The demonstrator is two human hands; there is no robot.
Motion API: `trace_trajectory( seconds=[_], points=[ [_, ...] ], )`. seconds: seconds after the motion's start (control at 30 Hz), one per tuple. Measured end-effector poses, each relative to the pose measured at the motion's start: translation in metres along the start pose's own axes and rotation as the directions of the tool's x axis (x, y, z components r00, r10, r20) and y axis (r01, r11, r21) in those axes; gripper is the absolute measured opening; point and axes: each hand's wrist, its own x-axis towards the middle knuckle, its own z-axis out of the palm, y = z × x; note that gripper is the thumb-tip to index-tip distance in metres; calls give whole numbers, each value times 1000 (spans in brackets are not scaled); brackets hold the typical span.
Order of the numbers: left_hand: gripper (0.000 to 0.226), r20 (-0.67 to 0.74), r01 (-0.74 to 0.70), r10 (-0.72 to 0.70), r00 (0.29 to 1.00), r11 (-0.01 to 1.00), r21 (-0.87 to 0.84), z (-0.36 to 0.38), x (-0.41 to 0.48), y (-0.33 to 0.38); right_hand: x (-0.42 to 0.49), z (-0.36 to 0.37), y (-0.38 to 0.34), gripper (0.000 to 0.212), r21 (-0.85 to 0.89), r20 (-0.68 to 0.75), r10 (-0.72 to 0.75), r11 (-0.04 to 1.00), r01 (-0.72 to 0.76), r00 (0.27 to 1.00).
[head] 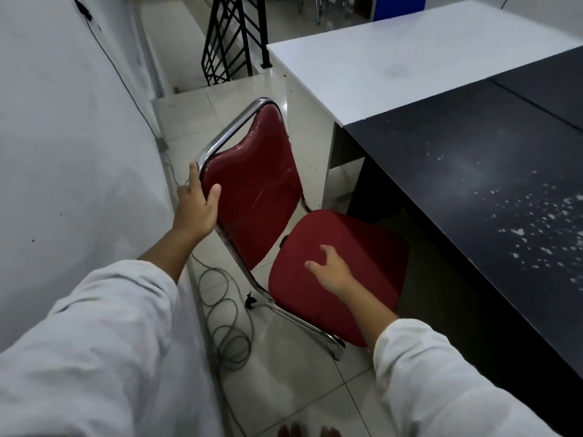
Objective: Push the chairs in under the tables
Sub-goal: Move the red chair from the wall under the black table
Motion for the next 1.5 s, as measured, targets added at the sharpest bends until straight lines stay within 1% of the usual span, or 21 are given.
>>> trace_trajectory(
  seconds=[0.07,0.2,0.37,0.47,0.53,0.6,0.7,0.9,1.0,1.07,1.13,1.2,1.3,1.4,1.43,1.5],
  points=[
    [68,21,-28,28,999,1000,13,-4,0,1,-1,-1,-5,66,-24,0,-20,1000,20,1000],
    [68,62,-55,56,996,998,-31,-10,-4,0,-4,-5,-15,66,-69,4,-45,997,46,999],
    [53,102,-77,83,991,995,-63,-21,-51,15,-20,-3,-35,68,-75,33,-101,992,104,994],
    [47,140,-47,56,989,997,-66,-28,-83,24,-33,-3,-49,70,-81,73,-147,985,152,987],
    [45,191,-21,32,981,998,-60,-32,-99,26,-42,-3,-55,70,-87,103,-167,981,176,981],
    [41,247,7,11,969,997,-74,-35,-117,29,-53,-4,-55,68,-77,111,-169,981,178,979],
    [36,291,27,6,957,994,-109,-36,-145,36,-67,-10,-48,64,-81,96,-160,983,168,983],
    [37,382,41,62,922,965,-257,-30,-204,52,-96,-32,-22,54,-73,34,-129,989,131,991],
    [34,432,89,74,899,934,-345,-24,-229,48,-107,-38,-13,54,-58,29,-108,992,110,994],
    [34,444,90,90,891,925,-369,-24,-239,47,-113,-40,-12,54,-45,34,-104,993,105,994],
    [36,421,75,99,902,923,-377,-27,-244,48,-117,-40,-16,51,-39,42,-111,993,113,993],
    [41,359,29,110,927,932,-362,-33,-239,46,-121,-37,-24,49,-21,49,-124,992,125,991],
    [37,223,-120,194,955,944,-307,-44,-215,41,-128,-25,-42,50,8,64,-157,988,157,986],
    [33,113,-219,256,960,939,-264,-52,-177,48,-132,-6,-64,52,22,68,-195,981,194,979],
    [33,97,-256,284,954,939,-230,-54,-162,52,-134,1,-72,52,24,59,-208,978,207,976],
    [35,124,-310,327,937,941,-139,-55,-135,61,-135,16,-88,55,29,39,-217,976,216,975]
  ],
)
